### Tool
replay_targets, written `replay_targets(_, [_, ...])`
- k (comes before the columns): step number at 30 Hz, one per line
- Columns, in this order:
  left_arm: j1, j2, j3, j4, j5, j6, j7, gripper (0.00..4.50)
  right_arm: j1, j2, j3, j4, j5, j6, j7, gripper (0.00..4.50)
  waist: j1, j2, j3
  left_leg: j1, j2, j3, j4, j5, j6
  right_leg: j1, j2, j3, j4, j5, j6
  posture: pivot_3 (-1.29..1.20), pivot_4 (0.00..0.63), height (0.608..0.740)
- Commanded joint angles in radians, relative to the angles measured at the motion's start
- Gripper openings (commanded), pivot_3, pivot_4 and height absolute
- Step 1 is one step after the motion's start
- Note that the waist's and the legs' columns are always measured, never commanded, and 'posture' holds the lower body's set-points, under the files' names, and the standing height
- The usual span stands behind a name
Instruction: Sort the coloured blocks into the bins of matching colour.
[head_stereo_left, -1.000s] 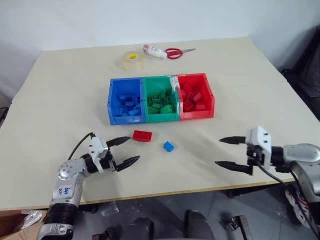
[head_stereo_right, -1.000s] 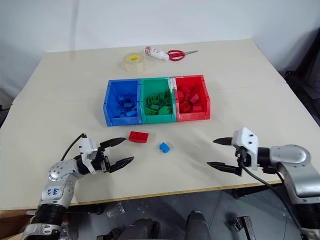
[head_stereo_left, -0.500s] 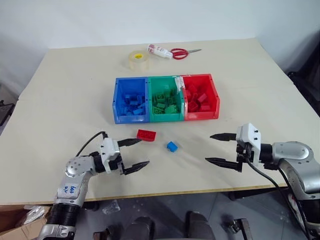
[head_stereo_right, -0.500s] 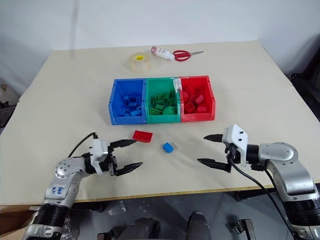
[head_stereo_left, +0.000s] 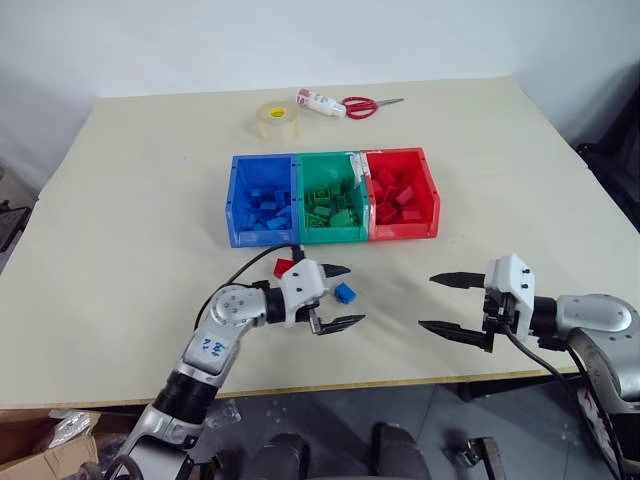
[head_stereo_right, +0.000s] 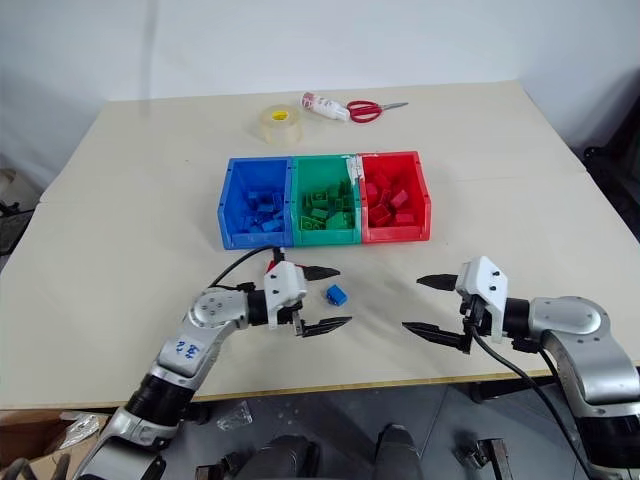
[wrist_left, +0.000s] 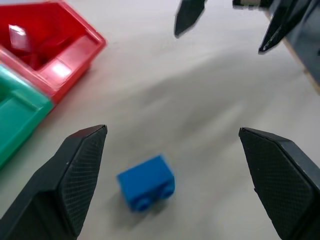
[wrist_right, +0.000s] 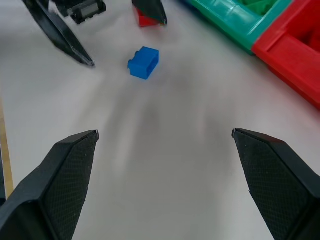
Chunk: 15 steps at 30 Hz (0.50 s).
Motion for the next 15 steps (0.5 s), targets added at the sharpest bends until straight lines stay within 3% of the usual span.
replay_targets(1, [-0.038, -0.004, -0.026, 0.050, 0.052, 0.013, 0.025, 4.50, 0.046, -0.016, -0.077, -0.069, 0.032, 0.001, -0.029, 4.47, 0.001, 0.000, 0.000, 0.000, 0.000, 0.000, 0.000, 0.000, 0.000, 0.000, 0.000, 0.000, 0.000, 0.000, 0.000, 0.00, 0.150, 0.740])
replay_targets(2, [-0.049, -0.006, -0.033, 0.062, 0.058, 0.009, 0.021, 4.50, 0.064, -0.017, -0.090, -0.081, 0.033, 0.004, -0.035, 4.47, 0.001, 0.000, 0.000, 0.000, 0.000, 0.000, 0.000, 0.000, 0.000, 0.000, 0.000, 0.000, 0.000, 0.000, 0.000, 0.00, 0.150, 0.740])
replay_targets(5, [-0.065, -0.006, -0.038, 0.075, 0.071, 0.019, 0.023, 3.91, 0.108, -0.018, -0.125, -0.111, 0.037, 0.011, -0.055, 4.50, 0.002, 0.000, 0.000, 0.000, -0.001, 0.000, 0.000, 0.000, 0.000, 0.000, 0.000, 0.000, 0.000, 0.000, 0.000, 0.00, 0.150, 0.740])
replay_targets(12, [-0.070, -0.013, -0.033, 0.092, 0.073, -0.004, 0.035, 1.70, 0.149, -0.013, -0.153, -0.143, 0.040, 0.018, -0.087, 4.50, 0.002, 0.000, 0.000, 0.000, 0.000, 0.000, 0.000, 0.000, 0.000, 0.000, 0.000, 0.000, 0.000, 0.000, 0.000, 0.00, 0.150, 0.740])
replay_targets(15, [-0.075, -0.025, -0.025, 0.101, 0.062, -0.012, 0.037, 1.63, 0.143, -0.014, -0.152, -0.143, 0.040, 0.021, -0.093, 4.50, 0.002, 0.000, 0.000, 0.000, 0.000, 0.000, 0.000, 0.000, 0.000, 0.000, 0.000, 0.000, 0.000, 0.000, 0.000, 0.00, 0.150, 0.740])
